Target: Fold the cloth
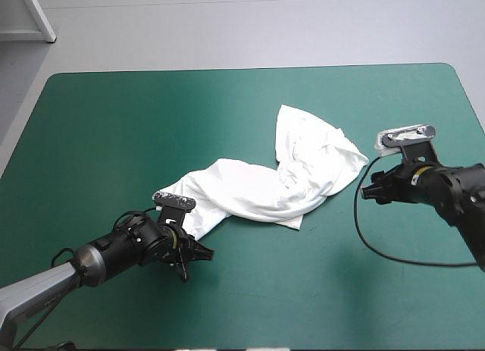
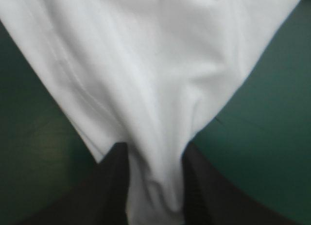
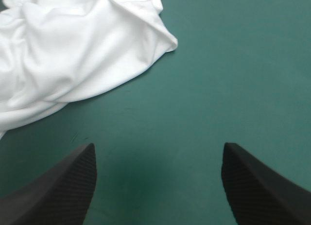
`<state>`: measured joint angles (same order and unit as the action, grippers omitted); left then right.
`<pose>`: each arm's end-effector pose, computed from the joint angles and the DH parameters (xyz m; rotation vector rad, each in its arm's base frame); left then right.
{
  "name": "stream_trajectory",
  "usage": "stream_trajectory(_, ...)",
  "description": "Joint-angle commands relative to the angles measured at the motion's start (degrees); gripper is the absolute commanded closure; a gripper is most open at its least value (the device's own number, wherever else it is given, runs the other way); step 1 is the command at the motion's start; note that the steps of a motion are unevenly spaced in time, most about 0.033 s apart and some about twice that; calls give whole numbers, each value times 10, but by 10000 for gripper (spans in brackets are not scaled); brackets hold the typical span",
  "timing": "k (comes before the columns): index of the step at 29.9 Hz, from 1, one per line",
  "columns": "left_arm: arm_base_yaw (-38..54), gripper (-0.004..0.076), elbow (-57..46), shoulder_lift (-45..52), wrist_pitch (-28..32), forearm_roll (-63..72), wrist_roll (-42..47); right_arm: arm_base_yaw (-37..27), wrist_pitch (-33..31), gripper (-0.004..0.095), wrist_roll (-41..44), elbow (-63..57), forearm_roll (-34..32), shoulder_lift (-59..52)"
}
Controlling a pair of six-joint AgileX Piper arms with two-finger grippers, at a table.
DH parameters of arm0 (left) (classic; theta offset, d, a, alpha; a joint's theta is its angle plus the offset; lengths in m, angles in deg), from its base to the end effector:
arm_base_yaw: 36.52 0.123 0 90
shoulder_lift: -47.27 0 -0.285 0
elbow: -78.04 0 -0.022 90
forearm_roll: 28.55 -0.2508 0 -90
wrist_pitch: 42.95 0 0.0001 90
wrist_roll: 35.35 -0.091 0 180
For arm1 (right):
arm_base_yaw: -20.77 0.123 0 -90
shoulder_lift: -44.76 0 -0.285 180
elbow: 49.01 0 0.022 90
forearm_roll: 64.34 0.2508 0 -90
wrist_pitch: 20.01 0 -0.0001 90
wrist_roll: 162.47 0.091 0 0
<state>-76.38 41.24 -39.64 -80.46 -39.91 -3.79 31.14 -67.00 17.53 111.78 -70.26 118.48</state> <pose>0.1876 -0.1424 0.2014 0.3926 2.7622 -0.1023 0.2277 0.0347 0.3364 -0.2722 2.4212 -0.0426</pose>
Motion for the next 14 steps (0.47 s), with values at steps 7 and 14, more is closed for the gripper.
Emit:
stream_trajectory(7, -1, 731, -49, 0, 14, 22, 6, 0, 29, 239, 5, 145, -56, 201)
stream_trajectory(14, -1, 731, -49, 1, 0, 22, 6, -48, 24, 239, -45, 221, 5, 303)
